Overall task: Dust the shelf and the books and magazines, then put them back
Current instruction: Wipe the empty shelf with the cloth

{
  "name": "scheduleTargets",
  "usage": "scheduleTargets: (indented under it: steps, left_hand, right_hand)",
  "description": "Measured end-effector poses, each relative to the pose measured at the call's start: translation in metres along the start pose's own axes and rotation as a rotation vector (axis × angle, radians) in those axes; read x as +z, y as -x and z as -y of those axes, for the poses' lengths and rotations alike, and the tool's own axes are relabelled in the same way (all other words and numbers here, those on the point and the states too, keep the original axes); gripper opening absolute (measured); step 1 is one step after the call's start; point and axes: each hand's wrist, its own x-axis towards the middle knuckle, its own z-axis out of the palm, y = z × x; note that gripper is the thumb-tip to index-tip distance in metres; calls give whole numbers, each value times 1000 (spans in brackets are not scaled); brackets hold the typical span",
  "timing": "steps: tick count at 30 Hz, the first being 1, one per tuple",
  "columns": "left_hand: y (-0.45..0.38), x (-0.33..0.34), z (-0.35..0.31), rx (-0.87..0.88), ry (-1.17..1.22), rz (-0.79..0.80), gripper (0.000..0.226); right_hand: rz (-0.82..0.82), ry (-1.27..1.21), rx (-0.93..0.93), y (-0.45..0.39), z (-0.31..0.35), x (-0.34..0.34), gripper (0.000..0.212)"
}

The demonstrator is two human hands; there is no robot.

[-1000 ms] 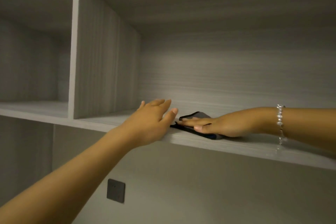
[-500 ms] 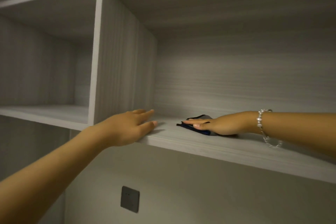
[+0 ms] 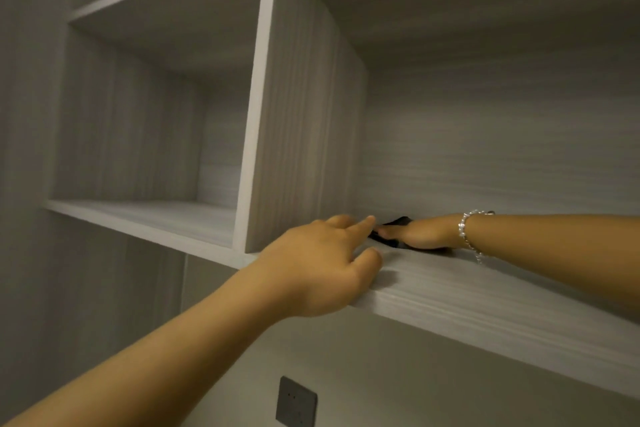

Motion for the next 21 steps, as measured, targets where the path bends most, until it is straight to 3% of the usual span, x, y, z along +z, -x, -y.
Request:
scheduleTargets:
  steps: [4, 11, 17, 21]
  left_hand:
    - [1, 0, 0, -10, -4, -27, 77]
    - [4, 3, -2, -64, -49, -79, 79]
    - [34, 9, 4, -156, -9, -256, 55]
    - [59, 4, 8, -133, 55, -259, 53]
  right_hand:
    - [-43, -1, -44, -9, 17, 5, 45]
    - [9, -28, -42, 3, 28, 7, 51]
    - [25, 96, -8, 30, 53, 10, 63]
    - [65, 62, -78, 62, 81, 17, 59]
